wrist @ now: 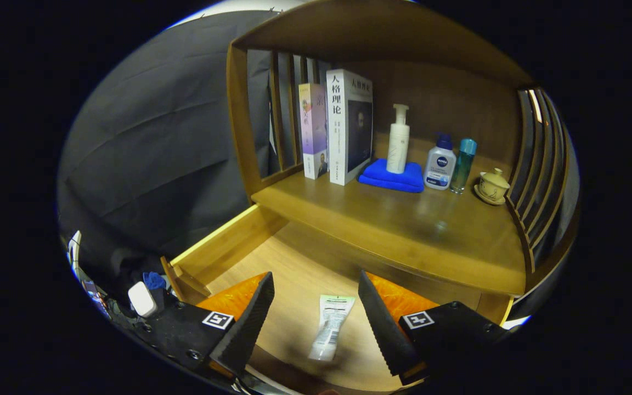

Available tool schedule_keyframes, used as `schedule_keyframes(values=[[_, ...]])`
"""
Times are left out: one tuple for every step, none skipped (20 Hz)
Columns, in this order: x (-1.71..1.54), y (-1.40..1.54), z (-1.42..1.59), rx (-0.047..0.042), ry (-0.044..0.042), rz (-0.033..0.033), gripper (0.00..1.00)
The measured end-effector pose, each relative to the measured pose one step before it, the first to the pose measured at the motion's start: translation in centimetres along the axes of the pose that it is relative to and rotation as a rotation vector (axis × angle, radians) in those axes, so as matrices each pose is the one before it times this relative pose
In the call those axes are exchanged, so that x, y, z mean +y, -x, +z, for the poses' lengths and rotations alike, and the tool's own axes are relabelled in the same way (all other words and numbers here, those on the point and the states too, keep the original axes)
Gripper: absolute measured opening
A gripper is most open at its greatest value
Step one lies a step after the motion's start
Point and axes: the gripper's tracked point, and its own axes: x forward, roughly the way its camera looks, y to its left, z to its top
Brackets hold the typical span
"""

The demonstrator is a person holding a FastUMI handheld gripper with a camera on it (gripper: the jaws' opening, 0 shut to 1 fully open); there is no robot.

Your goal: Pull open the drawer, take out the items inside it, and place them on the countertop above the cabinet.

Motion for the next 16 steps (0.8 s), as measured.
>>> schedule_keyframes(values=[[0.016, -0.637, -0.476, 0.03078, 0.00415, 0.01042, 0.96], [0.159, -0.529, -0.89, 0.04275, 0.00828, 0.01362, 0.96], [-0.151, -0.546, -0.694, 0.03431, 0.01123, -0.00307, 0.96], [-0.269, -0.483, -0.814, 0.0382, 0.01501, -0.00332, 0.96], [-0.114, -0.688, -0.659, 0.0333, 0.01251, -0.00237, 0.96], [0.029, -0.562, -0.674, 0.02656, 0.00964, 0.00375, 0.96], [-0.043, -0.514, -0.493, 0.02563, 0.00533, 0.00154, 0.96], [0.007, -0.456, -0.524, 0.02412, 0.00412, 0.00416, 0.96], [-0.07, -0.523, -0.442, 0.02253, 0.00304, 0.00276, 0.96], [-0.116, -0.362, -0.599, 0.02488, 0.00519, -0.00034, 0.96], [-0.169, -0.347, -0.399, 0.02137, 0.00252, -0.00256, 0.96], [-0.106, -0.398, -0.554, 0.02383, 0.00531, 0.00015, 0.96], [-0.24, -0.372, -0.465, 0.0185, -0.00472, -0.00441, 0.97], [0.046, -0.286, -0.492, 0.02036, -0.00279, 0.00711, 0.97], [0.165, -0.211, -0.39, 0.01648, 0.00146, 0.01684, 0.97], [-0.07, -0.284, -0.54, 0.0235, -0.00073, 0.00227, 0.96]])
